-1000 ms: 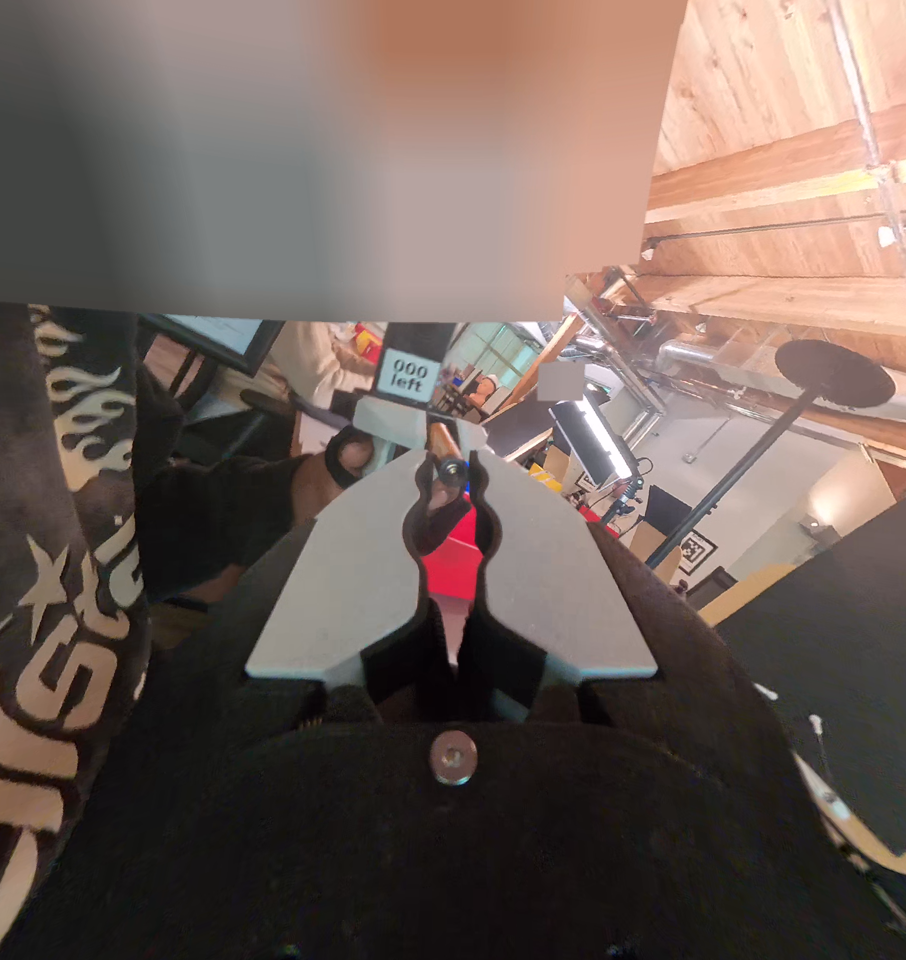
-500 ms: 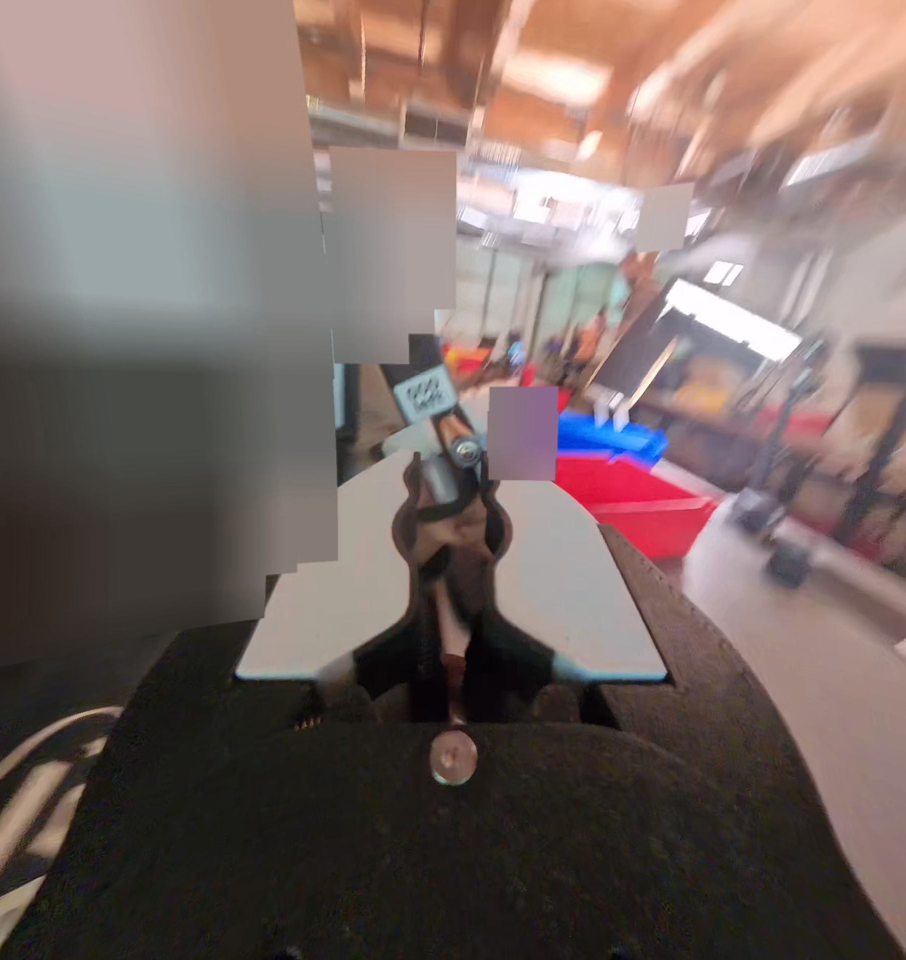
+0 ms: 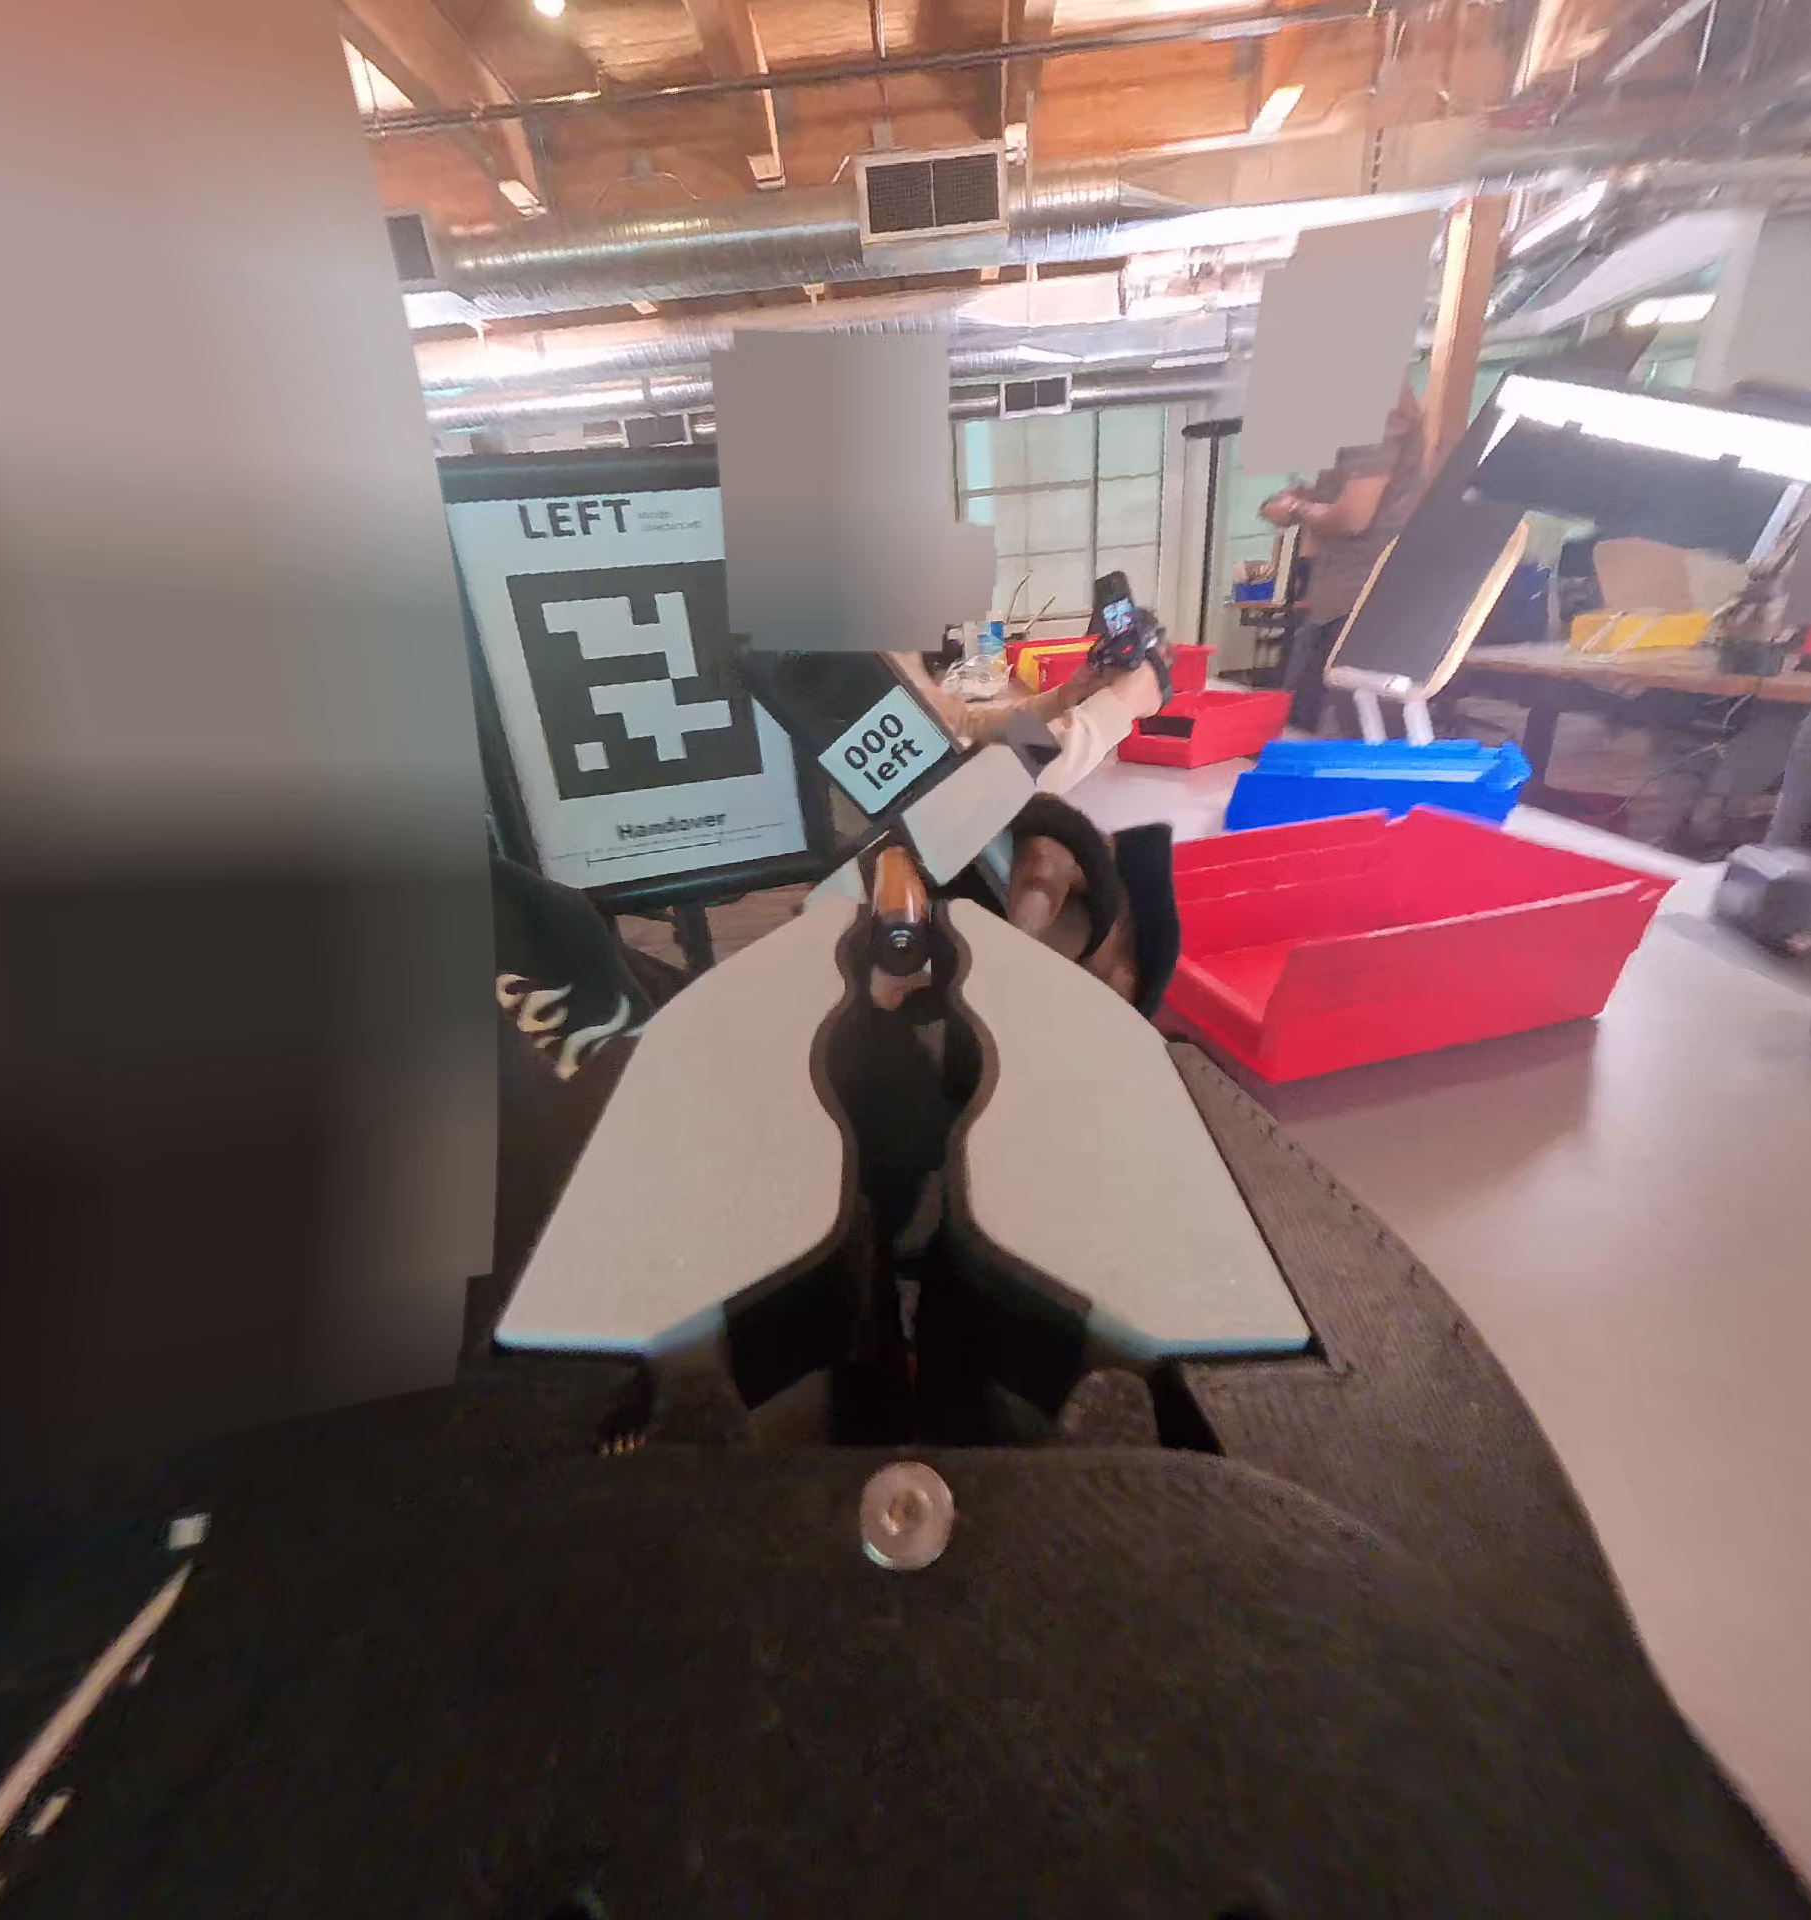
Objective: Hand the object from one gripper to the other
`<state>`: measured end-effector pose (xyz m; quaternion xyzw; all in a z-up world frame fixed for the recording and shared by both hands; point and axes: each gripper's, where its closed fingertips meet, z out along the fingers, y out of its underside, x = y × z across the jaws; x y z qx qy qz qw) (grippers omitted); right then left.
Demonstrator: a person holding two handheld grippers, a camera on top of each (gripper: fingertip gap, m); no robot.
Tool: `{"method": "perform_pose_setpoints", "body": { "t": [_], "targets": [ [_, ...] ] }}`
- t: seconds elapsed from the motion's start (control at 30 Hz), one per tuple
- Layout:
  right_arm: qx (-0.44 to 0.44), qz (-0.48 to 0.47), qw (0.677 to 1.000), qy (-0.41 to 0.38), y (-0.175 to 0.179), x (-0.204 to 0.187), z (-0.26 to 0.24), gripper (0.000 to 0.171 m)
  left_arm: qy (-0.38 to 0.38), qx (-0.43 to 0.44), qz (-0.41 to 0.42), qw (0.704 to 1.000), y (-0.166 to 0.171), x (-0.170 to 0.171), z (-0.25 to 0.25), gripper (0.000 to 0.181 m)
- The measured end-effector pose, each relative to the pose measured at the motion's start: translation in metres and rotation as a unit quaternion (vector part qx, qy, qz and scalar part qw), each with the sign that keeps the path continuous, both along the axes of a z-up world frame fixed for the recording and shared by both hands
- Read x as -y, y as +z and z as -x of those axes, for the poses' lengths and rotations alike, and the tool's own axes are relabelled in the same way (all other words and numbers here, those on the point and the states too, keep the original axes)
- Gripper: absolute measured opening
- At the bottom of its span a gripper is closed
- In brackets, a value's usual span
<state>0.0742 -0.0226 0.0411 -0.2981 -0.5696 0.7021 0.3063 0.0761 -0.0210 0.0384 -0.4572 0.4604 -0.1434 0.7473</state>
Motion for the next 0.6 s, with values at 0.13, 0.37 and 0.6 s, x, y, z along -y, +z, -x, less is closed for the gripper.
{"method": "perform_pose_setpoints", "body": {
  "t": [0.13, 0.37, 0.6],
  "targets": [
    [-0.107, -0.129, 0.983, -0.078, 0.003, -0.001, 0.000, 0.011, -0.044, 0.035, 0.119, 0.991, -0.006, -0.001, -0.003, 0.022],
    [-0.210, -0.326, 0.909, -0.154, -0.003, 0.008, -0.004, 0.011, -0.098, 0.066, 0.194, 0.974, -0.007, 0.006, -0.007, 0.022],
    [-0.228, -0.352, 0.895, -0.150, -0.006, 0.012, -0.006, 0.011, -0.109, 0.060, 0.204, 0.971, -0.009, 0.009, -0.009, 0.011]
  ]
}}
